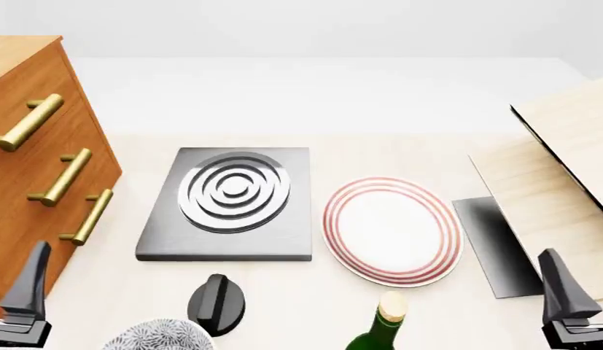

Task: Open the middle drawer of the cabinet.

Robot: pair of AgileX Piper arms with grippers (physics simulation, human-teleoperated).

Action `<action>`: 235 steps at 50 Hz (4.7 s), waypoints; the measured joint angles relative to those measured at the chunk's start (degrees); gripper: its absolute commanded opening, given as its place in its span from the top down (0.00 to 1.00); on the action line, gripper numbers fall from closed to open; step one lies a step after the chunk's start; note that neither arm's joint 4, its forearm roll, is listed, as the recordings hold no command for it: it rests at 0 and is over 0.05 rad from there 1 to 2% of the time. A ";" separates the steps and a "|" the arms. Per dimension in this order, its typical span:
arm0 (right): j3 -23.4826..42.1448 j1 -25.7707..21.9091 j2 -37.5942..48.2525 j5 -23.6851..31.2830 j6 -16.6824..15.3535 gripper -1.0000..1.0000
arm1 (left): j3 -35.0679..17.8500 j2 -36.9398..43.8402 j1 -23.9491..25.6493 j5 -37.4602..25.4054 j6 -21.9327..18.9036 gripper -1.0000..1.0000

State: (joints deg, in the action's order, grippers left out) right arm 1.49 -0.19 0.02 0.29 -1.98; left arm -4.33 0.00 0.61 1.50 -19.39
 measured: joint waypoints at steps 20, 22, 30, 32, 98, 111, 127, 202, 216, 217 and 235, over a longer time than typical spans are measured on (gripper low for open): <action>0.01 0.00 0.00 0.00 -0.01 0.00 | 0.41 0.01 4.58 4.98 -14.11 0.00; 0.01 0.00 0.00 0.00 -0.01 0.00 | 0.66 0.01 5.02 5.67 -15.54 0.00; 0.01 0.00 0.00 0.00 -0.01 0.00 | 1.83 0.12 6.41 8.27 -21.08 0.00; 0.01 0.00 0.00 0.00 -0.01 0.00 | 2.20 0.37 6.63 9.11 -22.46 0.00; 0.01 0.00 0.00 0.00 -0.01 0.00 | 4.05 45.38 0.00 50.70 -39.09 0.00; 0.01 0.00 0.00 0.00 -0.01 0.00 | 4.06 49.96 -3.24 55.08 -38.68 0.00; 0.01 0.00 0.00 0.00 -0.01 0.00 | 4.05 50.74 -7.19 56.44 -37.54 0.00; 0.01 0.00 0.00 0.00 -0.01 0.00 | 0.36 72.04 -5.30 68.05 -41.47 0.00; 0.01 0.00 0.00 0.00 -0.01 0.00 | -0.60 74.46 -5.49 68.07 -42.64 0.00; 0.01 0.00 0.00 0.00 -0.01 0.00 | -0.63 74.61 -5.52 68.07 -42.84 0.00; 0.01 0.00 0.00 0.00 -0.01 0.00 | 0.13 75.60 -5.42 68.08 -47.40 0.00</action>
State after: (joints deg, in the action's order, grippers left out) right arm 1.50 -0.19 0.02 0.29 -2.00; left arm -4.20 75.60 -4.82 69.58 -66.79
